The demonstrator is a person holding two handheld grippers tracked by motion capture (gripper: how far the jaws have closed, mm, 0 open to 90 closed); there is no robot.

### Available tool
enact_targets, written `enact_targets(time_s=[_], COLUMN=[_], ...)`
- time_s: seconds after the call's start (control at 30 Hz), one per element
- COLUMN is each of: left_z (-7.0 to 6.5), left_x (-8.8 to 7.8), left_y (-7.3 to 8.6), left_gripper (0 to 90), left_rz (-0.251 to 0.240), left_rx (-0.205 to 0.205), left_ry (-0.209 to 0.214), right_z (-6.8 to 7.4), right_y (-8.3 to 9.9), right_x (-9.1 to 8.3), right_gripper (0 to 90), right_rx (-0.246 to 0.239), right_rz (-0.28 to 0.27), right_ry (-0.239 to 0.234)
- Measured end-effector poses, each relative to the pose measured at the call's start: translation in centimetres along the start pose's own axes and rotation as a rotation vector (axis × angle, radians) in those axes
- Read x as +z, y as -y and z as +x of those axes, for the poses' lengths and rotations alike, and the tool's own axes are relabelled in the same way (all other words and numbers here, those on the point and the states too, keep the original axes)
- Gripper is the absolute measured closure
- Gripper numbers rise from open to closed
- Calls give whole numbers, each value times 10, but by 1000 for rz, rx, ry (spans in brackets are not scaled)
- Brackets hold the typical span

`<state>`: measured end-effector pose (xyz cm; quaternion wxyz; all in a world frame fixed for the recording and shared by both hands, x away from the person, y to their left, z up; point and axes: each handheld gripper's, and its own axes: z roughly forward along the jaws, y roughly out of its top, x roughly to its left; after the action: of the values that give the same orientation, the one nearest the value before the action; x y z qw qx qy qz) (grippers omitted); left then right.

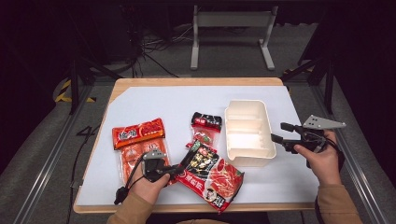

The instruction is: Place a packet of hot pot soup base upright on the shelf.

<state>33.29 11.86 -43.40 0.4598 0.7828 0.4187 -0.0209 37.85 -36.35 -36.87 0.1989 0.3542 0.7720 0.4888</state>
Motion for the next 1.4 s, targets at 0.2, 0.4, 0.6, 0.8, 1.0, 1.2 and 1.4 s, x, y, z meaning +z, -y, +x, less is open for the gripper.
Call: enact_targets(time_s=[0.2, 0.4, 0.6, 0.8, 1.0, 1.2, 1.4], left_z=[-8, -24, -35, -33, -30, -30, -27], left_x=[-25, -48, -63, -73, -80, -86, -88], left_y=[-23, -42, -54, -65, -78, -95, -111], left_gripper=[873, 875, 874, 869, 870, 870, 866], left_rz=[-88, -141, -182, -215, -229, -243, -254], left_rx=[56, 205, 313, 339, 344, 389, 426], left_ry=[-6, -55, -77, -104, -99, -95, -104], right_z=[0, 0, -1, -1, -2, -3, -5], right_y=[0, -2, -1, 1, 3, 6, 8], right_x=[-1, -1, -1, -2, -4, -6, -9], right_gripper=[338, 342, 343, 343, 345, 348, 353], right_rx=[-7, -10, -3, -3, 7, 18, 27], right_rz=[3, -2, -3, 0, 2, 4, 1], right_ry=[6, 6, 6, 12, 21, 32, 51])
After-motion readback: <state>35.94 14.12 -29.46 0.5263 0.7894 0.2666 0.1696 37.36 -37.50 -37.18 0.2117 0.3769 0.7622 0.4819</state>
